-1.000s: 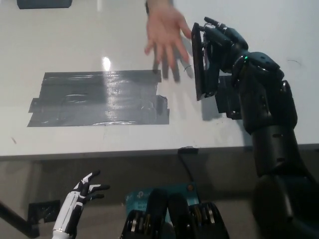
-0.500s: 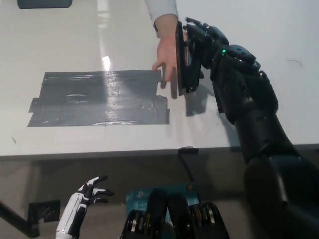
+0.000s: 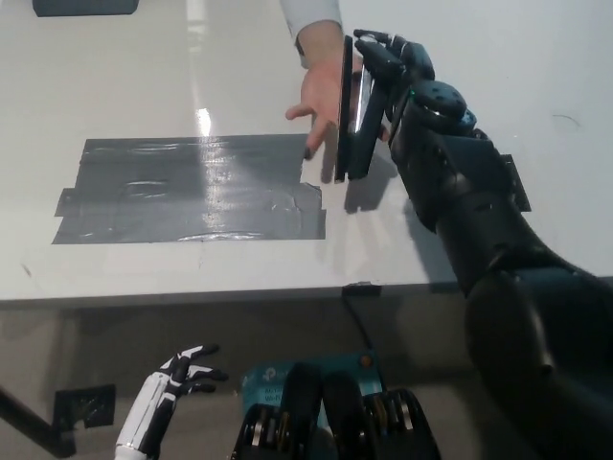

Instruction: A stapler is kept on the black spot marked on the desk infront of the robot. The robot picks up the stapler using its right hand and passes it to a person

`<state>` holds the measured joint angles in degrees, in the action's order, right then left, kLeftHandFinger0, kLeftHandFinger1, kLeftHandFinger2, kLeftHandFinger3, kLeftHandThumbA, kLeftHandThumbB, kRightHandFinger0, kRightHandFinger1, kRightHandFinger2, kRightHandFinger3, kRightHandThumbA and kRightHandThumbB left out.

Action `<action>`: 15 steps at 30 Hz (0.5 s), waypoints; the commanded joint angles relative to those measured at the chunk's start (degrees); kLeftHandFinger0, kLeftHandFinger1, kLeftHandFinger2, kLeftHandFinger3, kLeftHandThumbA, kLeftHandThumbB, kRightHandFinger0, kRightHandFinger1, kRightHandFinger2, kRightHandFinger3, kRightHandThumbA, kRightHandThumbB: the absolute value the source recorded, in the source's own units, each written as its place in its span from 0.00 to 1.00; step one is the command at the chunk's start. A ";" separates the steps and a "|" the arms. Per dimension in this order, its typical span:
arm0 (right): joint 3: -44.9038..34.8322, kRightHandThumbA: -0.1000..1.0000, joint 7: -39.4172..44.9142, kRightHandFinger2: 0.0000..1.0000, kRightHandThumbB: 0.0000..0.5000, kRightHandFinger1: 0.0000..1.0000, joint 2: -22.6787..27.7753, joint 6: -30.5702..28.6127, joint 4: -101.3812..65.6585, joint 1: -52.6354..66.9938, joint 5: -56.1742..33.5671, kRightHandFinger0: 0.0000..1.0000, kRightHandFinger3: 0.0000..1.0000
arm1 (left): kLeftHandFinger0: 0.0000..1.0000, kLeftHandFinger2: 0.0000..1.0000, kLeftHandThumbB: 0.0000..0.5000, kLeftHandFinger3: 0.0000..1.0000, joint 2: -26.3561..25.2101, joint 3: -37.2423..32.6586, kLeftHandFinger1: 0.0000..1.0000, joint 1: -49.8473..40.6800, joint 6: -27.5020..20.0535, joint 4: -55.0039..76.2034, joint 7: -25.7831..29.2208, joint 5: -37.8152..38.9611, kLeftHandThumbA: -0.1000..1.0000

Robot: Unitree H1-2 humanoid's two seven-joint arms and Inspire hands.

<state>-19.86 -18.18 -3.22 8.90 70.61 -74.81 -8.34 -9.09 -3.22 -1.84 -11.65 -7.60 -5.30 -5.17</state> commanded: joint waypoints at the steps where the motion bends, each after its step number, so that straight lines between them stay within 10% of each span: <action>1: 1.52 0.00 -3.93 0.88 0.19 0.27 2.36 -10.85 1.56 -9.84 0.59 0.00 0.95 | 0.73 0.57 0.96 0.73 -1.55 -1.29 0.72 -0.36 0.36 2.72 -1.47 -1.61 1.00; 7: 1.85 0.00 -3.92 0.88 0.21 0.39 2.25 -13.99 4.21 -10.86 0.10 0.00 0.96 | 0.73 0.57 0.99 0.73 -1.67 -1.78 0.72 -0.37 0.55 2.84 -1.50 -1.86 1.00; 8: 2.44 0.10 -3.34 1.00 0.47 0.57 2.32 -14.27 4.68 -11.00 0.47 0.19 1.00 | 0.72 0.57 0.98 0.73 -1.73 -1.88 0.71 -0.34 0.56 2.93 -1.47 -1.99 1.00; 9: 2.46 0.33 -0.98 1.00 0.42 0.94 2.39 -14.87 4.76 -10.88 0.06 0.58 1.00 | 0.72 0.57 0.99 0.73 -1.78 -1.99 0.71 -0.31 0.62 2.99 -1.50 -2.14 1.00; 10: 2.36 0.46 3.16 1.00 0.46 1.00 2.49 -15.71 4.63 -10.56 -0.79 1.00 1.00 | 0.73 0.58 1.00 0.73 -1.85 -2.10 0.72 -0.26 0.77 3.05 -1.56 -2.26 1.00; 15: 6.32 0.88 14.99 1.00 0.90 1.00 3.93 -16.20 5.68 -9.81 1.16 1.00 1.00 | 0.72 0.57 0.95 0.73 -2.13 -2.53 0.71 -0.12 0.72 3.20 -1.65 -2.65 1.00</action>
<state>-17.67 -16.40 -1.66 -1.01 76.13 -80.15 -8.44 -9.79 -5.38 -1.97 -10.57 -6.40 -6.09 -6.58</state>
